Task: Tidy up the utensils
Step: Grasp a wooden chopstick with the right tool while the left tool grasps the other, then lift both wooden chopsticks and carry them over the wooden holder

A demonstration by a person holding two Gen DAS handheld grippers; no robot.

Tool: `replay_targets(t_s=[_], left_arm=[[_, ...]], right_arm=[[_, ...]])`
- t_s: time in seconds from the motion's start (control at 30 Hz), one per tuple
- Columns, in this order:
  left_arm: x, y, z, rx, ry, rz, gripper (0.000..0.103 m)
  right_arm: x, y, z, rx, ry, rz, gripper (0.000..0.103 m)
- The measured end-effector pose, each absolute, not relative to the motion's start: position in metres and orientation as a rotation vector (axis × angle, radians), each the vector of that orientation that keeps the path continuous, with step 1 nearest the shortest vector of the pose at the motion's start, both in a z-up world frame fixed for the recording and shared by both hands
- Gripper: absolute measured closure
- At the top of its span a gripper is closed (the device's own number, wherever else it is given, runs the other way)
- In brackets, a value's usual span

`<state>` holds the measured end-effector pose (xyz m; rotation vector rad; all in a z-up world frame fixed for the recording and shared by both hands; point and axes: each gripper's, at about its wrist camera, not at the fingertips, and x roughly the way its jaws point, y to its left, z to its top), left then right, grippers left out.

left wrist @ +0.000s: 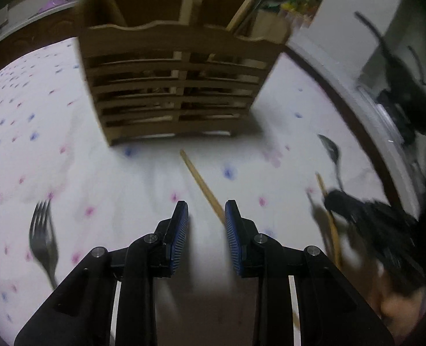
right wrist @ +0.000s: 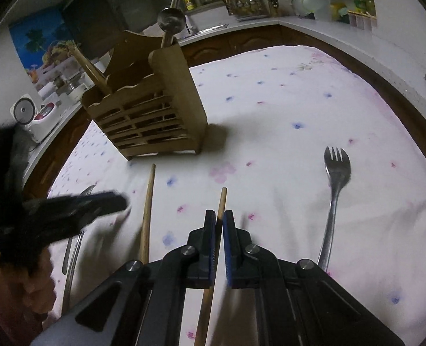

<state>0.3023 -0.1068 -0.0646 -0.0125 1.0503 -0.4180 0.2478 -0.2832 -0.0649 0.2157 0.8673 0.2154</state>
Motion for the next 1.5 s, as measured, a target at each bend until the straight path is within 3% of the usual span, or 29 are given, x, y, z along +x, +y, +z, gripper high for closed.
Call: replay_targets(t_s=[0.17,0.2,0.47,0.53,0.6,0.77,0.87,0.9,0.93,1.23,1.5], left_arm=[[0.321,-0.131,-0.076,0.102,1.055,-0.382,0.08],[0.319,-0.134,-0.076,0.129,1.045,-0.383,0.089],[0.29,-0.118,-0.074,0.216,1.055,-0.467,0.091],[0.294,-0.113,-0.073,0.203,1.066,-0.446,0.075],[0.302,-0.112,-0.071,0.193,1.069,-0.425,0.066],[0.314,-0.124,-0.074,0.236,1.085,-0.39,0.062],[0.313,-0.134,-0.077,0.261,1.057,-0.401,0.076],[0.313,-0.136,-0.076,0.266,1.053,-0.404,0.09],[0.313,-0.137,-0.076,0.274,1.05,-0.404,0.094],[0.292,-0.118,-0.062,0.183,1.011,-0.437,0.099],[0.239,-0.07,-0.006,0.014,0.865,-0.479,0.099]], right_arm=[[0.254,-0.277,-0.071,0.205,0.876,0.229,0.098],[0.256,-0.276,-0.072,0.198,0.879,0.23,0.098],[0.26,-0.27,-0.083,0.151,0.918,0.243,0.098],[0.263,-0.268,-0.086,0.148,0.935,0.247,0.097],[0.265,-0.267,-0.089,0.144,0.949,0.25,0.096],[0.274,-0.266,-0.088,0.128,0.976,0.257,0.096],[0.278,-0.264,-0.088,0.112,0.983,0.267,0.096],[0.279,-0.263,-0.088,0.107,0.984,0.266,0.096],[0.28,-0.262,-0.088,0.098,0.985,0.264,0.096],[0.268,-0.259,-0.077,0.101,0.967,0.275,0.098],[0.237,-0.256,-0.023,0.164,0.835,0.329,0.098]])
